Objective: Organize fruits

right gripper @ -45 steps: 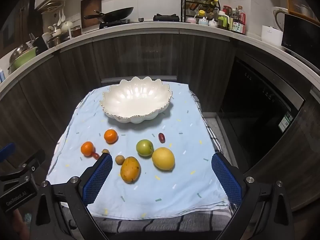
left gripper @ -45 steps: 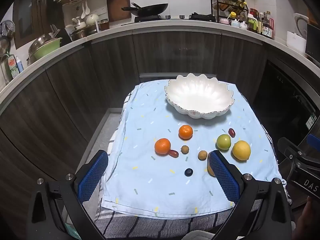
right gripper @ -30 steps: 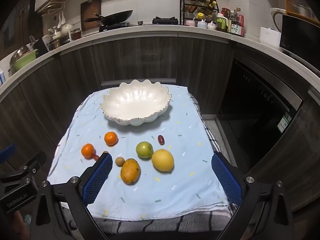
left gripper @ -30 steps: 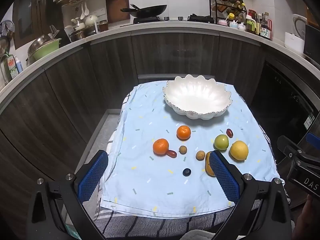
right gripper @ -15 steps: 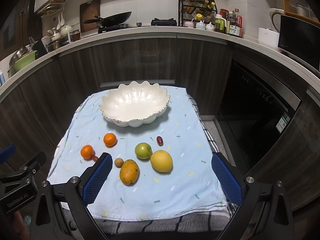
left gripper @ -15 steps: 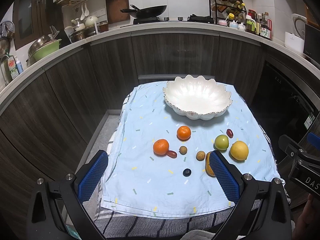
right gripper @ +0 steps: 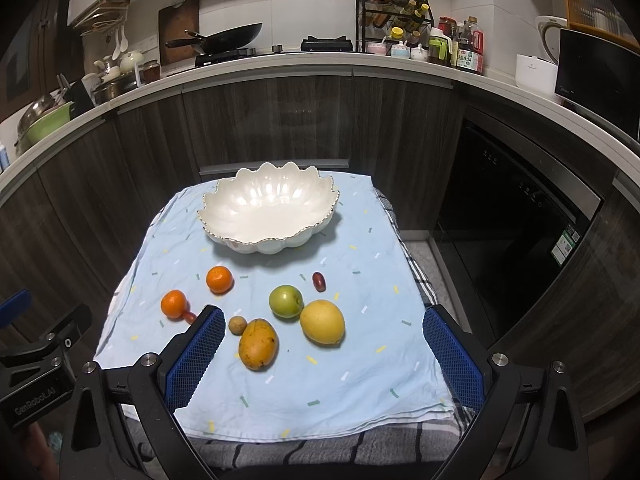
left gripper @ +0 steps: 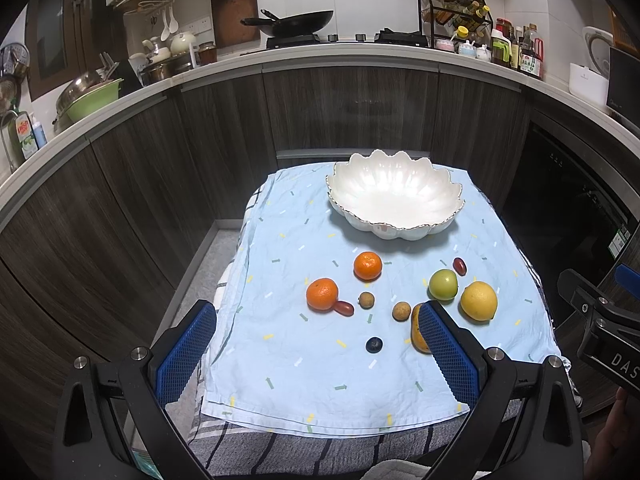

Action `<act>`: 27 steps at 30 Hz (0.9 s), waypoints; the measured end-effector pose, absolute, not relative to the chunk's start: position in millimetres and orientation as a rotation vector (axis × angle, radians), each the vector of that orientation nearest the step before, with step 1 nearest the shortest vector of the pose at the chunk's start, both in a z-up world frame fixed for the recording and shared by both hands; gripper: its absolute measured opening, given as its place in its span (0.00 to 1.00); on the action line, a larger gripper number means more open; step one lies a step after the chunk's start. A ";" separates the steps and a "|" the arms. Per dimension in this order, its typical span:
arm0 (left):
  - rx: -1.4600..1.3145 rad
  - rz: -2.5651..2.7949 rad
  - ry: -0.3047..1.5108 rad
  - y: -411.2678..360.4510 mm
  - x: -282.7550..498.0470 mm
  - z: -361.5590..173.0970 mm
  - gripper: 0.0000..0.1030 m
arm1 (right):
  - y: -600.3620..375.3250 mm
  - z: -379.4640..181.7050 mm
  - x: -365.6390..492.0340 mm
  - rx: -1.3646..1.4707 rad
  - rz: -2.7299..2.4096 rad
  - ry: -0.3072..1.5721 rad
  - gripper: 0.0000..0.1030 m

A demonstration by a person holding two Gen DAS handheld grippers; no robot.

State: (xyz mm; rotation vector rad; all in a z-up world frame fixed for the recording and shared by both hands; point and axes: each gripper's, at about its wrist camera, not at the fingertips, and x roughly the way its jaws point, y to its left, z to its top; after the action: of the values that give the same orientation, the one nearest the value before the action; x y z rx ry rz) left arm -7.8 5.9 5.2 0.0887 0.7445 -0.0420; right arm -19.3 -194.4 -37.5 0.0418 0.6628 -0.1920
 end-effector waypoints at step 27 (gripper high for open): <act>0.094 -0.043 0.746 3.4 -4.5 1.9 1.00 | -195.7 -40.0 -19.1 0.043 -0.194 0.664 0.98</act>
State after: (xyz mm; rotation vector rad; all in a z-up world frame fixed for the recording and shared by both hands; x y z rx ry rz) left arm -4.5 3.4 1.9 0.0945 0.7464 -0.0431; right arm -19.1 -195.7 -40.0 0.0432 0.6638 -0.1940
